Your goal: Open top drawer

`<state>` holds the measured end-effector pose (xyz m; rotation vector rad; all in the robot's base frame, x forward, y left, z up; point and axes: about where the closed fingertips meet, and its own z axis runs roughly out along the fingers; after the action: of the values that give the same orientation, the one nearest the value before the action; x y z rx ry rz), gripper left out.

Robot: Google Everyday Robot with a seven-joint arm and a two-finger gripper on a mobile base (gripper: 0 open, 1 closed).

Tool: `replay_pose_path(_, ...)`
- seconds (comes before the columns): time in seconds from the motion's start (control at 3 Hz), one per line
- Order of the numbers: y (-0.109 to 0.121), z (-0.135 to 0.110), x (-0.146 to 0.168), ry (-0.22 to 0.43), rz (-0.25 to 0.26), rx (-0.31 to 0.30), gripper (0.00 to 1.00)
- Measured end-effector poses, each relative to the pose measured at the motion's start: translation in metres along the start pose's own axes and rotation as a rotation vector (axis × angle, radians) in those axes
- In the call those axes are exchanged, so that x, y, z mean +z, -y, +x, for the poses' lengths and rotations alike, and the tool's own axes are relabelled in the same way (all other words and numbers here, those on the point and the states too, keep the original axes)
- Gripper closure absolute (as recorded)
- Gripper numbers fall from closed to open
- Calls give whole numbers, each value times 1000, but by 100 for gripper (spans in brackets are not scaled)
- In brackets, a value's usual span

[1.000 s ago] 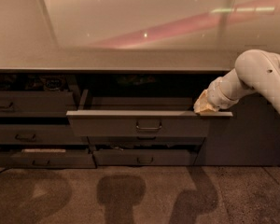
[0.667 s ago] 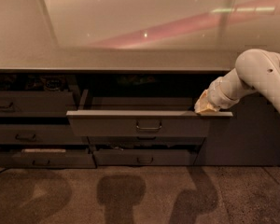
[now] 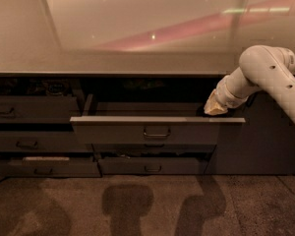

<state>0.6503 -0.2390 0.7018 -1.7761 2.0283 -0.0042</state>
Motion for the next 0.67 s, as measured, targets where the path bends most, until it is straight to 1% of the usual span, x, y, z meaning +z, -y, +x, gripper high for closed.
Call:
replay_pose_path(0.33,5,12,12,-17,-25,39,100)
replay_pose_path(0.67,8,27,29,-53,-56,70,100)
